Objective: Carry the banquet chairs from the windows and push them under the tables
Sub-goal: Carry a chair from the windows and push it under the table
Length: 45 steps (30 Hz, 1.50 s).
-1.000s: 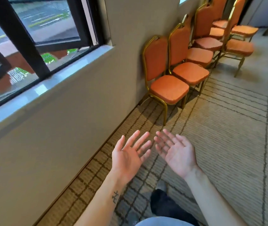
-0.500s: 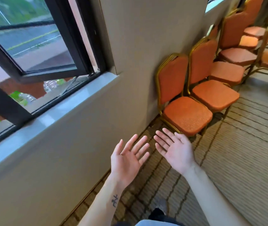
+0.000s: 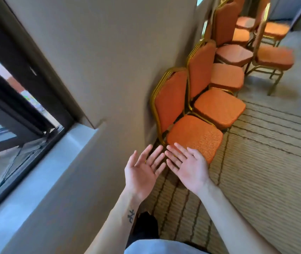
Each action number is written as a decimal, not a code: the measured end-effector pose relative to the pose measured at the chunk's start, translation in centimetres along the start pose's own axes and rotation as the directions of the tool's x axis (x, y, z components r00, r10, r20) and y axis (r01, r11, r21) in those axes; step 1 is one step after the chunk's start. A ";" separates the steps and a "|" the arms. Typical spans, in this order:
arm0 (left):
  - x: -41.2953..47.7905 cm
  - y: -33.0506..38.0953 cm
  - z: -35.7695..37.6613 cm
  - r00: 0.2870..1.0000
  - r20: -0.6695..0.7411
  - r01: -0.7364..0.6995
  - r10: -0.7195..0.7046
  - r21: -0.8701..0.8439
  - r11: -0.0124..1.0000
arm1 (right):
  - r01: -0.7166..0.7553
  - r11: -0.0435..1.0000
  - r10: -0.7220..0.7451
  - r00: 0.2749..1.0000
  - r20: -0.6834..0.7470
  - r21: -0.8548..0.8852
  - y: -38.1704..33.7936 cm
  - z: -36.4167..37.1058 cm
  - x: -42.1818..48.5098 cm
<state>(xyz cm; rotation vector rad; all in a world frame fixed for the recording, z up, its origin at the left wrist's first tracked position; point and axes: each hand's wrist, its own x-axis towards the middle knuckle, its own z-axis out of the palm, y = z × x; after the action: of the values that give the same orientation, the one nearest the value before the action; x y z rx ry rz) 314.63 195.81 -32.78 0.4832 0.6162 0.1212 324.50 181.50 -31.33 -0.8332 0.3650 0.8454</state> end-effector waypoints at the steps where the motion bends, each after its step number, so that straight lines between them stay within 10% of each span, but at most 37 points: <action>1: 1.6 1.0 0.3 1.000 0.021 0.016 -0.016 0.004 1.000 | 0.015 1.000 -0.015 1.000 -0.009 0.004 -0.6 0.7 1.1; 14: 18.7 11.3 7.5 0.990 0.124 0.057 -0.061 0.031 0.998 | 0.128 0.990 -0.123 0.990 -0.075 0.059 -10.7 7.6 15.1; 45: 47.4 18.0 16.3 0.972 -0.232 0.025 -0.035 -0.048 0.999 | -0.137 0.989 0.136 0.991 0.013 0.049 -25.0 11.7 48.6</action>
<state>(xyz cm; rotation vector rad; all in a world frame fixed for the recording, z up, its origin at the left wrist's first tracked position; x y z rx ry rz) 363.19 217.04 -37.73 0.4193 0.8486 0.1642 374.05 205.81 -39.89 -0.7638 0.4365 0.9636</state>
